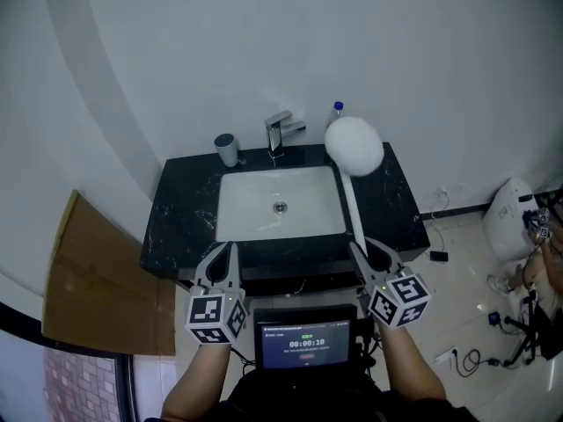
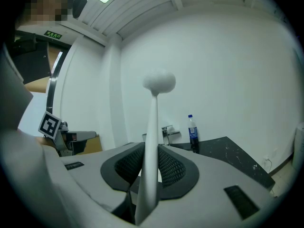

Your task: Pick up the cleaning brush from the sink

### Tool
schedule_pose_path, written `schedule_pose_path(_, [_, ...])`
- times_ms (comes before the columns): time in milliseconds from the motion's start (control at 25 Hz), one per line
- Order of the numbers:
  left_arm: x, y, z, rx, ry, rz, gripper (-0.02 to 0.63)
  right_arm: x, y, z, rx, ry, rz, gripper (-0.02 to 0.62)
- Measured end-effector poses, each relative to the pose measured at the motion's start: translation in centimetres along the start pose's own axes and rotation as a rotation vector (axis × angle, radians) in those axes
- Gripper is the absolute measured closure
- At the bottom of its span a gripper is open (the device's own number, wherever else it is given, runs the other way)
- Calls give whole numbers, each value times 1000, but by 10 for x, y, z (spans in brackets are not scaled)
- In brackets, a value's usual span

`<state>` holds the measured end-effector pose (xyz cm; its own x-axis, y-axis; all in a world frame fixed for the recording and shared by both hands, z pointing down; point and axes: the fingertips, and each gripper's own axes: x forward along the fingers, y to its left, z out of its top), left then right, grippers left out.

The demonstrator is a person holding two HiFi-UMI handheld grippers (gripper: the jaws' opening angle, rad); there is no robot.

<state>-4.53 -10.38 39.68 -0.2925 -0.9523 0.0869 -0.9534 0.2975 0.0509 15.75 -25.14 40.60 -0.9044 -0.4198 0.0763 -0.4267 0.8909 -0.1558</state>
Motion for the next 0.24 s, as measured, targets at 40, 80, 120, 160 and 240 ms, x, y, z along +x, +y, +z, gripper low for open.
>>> schedule_pose_path(40, [-1, 0, 2, 1, -8, -3, 606, 0, 1, 1, -3, 0, 0, 518])
schedule_pose_path(80, [-2, 1, 3, 4, -18, -5, 606, 0, 2, 1, -7, 0, 0, 518])
schedule_pose_path(120, [-4, 2, 5, 7, -28, -5, 606, -1, 4, 2, -11, -1, 0, 518])
schedule_pose_path(160, [-6, 3, 6, 11, -36, -3, 606, -2, 6, 2, -14, -2, 0, 518])
schedule_pose_path(240, [-10, 5, 7, 16, -49, 1, 604, -3, 10, 4, -21, -7, 0, 518])
